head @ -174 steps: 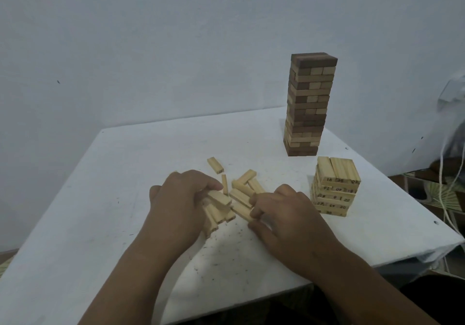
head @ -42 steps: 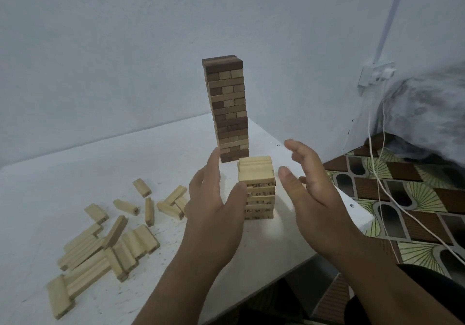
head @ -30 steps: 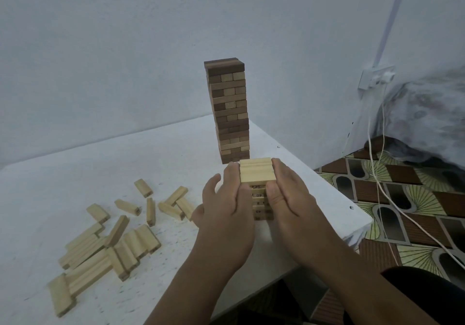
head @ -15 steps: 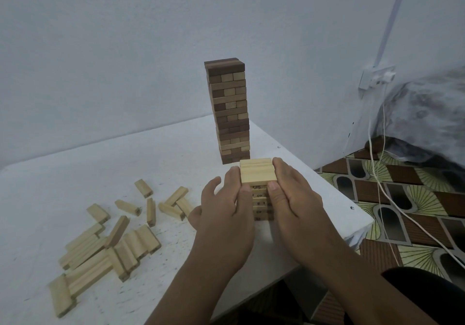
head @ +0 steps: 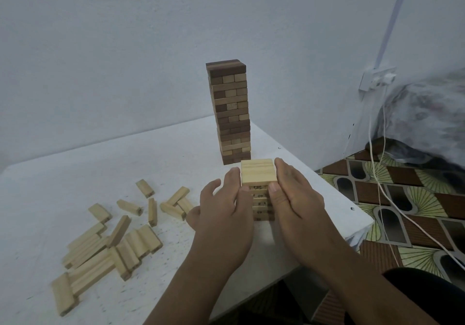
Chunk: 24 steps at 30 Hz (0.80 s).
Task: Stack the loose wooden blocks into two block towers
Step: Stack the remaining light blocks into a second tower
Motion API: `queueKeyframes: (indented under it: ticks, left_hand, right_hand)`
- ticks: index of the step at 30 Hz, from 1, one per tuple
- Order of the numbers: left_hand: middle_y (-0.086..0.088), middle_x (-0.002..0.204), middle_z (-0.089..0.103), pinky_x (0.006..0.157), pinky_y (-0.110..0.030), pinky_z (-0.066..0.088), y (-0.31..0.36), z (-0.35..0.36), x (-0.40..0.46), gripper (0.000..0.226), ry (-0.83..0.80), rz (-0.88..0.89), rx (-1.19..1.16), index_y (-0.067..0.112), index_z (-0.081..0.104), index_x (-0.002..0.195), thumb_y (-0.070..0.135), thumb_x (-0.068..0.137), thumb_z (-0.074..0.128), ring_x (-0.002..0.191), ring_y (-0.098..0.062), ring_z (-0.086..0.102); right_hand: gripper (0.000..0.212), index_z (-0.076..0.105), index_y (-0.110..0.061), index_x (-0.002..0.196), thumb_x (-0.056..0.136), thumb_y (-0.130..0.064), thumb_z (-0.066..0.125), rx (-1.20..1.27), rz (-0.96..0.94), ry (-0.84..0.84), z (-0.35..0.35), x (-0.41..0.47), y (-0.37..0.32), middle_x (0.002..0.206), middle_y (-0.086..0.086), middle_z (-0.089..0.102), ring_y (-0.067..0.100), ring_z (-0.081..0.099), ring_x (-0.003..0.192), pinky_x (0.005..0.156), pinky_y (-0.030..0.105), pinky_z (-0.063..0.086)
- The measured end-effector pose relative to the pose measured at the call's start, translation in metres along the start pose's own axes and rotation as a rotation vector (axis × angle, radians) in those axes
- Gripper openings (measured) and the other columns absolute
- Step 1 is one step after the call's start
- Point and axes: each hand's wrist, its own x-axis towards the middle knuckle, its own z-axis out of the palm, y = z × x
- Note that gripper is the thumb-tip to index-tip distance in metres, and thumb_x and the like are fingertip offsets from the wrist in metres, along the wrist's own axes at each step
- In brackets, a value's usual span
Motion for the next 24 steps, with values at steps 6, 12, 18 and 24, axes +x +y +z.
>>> queueKeyframes:
  ticks: [6,12,18,24]
  left_hand:
    - [0.025,0.112,0.044,0.114,-0.033,0.017,0.001,-0.023,-0.009,0.038,0.078,0.045,-0.070,0.041,0.051,0.135,0.034,0.104,0.030,0.123,-0.002,0.037]
    - [0.025,0.104,0.063,0.103,-0.041,0.043,-0.029,-0.060,-0.011,0.025,0.275,0.061,0.057,0.039,0.068,0.100,0.026,0.097,0.047,0.106,-0.001,0.056]
    - [0.027,0.133,0.043,0.095,-0.044,0.027,-0.076,-0.085,-0.016,0.047,0.102,0.035,0.581,0.045,0.050,0.124,0.011,0.094,0.037,0.127,-0.013,0.031]
    - [0.030,0.129,0.044,0.095,-0.038,0.024,-0.089,-0.107,-0.021,0.035,0.180,-0.001,0.464,0.046,0.058,0.109,0.017,0.095,0.042,0.126,-0.003,0.030]
  right_hand:
    - [0.052,0.032,-0.024,0.147,0.099,-0.045,0.029,0.017,-0.171,0.258,-0.007,-0.004,-0.007,0.149,-0.007,0.037,0.015,0.031,0.139,0.108,0.051,0.036]
    - [0.033,0.060,-0.020,0.124,0.091,-0.015,0.057,0.087,-0.437,0.307,0.011,-0.013,-0.045,0.125,-0.016,0.057,-0.001,0.050,0.120,0.101,0.010,0.036]
    - [0.038,0.049,-0.028,0.134,0.097,-0.023,0.049,-0.098,-0.360,-0.107,0.057,-0.014,-0.057,0.133,-0.015,0.052,-0.012,0.038,0.115,0.090,-0.008,0.015]
    - [0.045,0.033,-0.034,0.144,0.100,-0.028,0.040,-0.256,-0.366,-0.286,0.072,-0.004,-0.064,0.149,-0.016,0.030,0.004,0.024,0.133,0.103,0.014,0.020]
